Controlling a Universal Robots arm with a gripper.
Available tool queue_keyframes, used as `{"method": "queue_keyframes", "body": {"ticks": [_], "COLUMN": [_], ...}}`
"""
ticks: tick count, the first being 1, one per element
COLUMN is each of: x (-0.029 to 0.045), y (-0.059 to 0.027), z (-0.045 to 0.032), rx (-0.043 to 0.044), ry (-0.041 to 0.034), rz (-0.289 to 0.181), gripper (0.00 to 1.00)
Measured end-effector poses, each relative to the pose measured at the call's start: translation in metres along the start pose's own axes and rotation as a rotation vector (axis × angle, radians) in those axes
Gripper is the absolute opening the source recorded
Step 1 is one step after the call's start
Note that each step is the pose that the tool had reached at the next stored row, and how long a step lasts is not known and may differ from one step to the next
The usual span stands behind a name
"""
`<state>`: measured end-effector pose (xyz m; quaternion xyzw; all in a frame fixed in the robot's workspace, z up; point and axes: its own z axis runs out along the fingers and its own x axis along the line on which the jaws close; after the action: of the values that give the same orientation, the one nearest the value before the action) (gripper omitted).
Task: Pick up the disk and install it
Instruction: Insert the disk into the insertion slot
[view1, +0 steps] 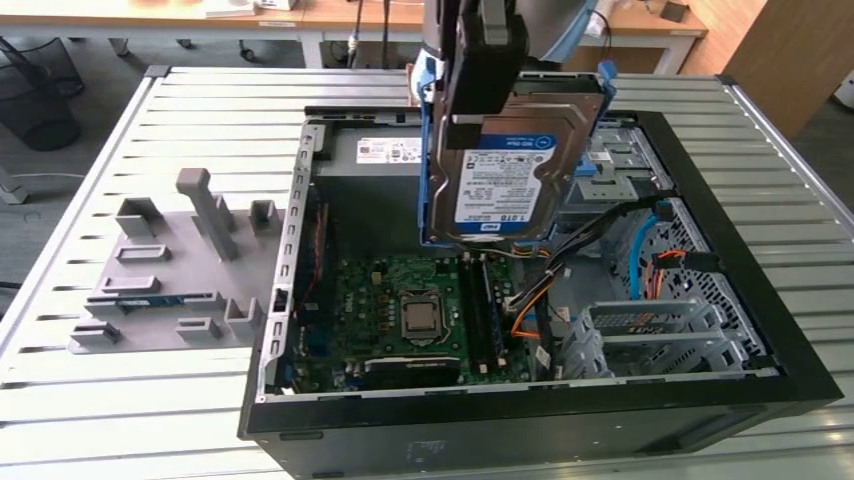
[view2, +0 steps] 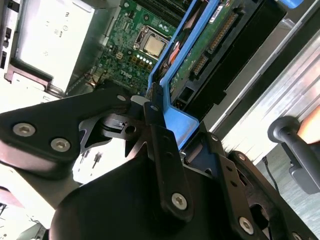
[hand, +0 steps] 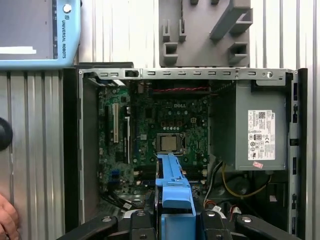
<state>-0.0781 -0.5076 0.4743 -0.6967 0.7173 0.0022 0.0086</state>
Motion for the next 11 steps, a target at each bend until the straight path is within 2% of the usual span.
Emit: {"method": "queue_keyframes", "body": {"ticks": [2,7,11], "x": [0.0043,0.0079,0.0196], "y": [-0.0001,-0.0022,-0.0041], "z": [0.0010,0.0045,0.0065], "rx": [0.0000,-0.0004,-0.0002], "ry": [-0.0001,0.0002,-0.0003], "rz": [-0.001,-0.015,-0.015], "gripper": [0.36,0.36,0.36]}}
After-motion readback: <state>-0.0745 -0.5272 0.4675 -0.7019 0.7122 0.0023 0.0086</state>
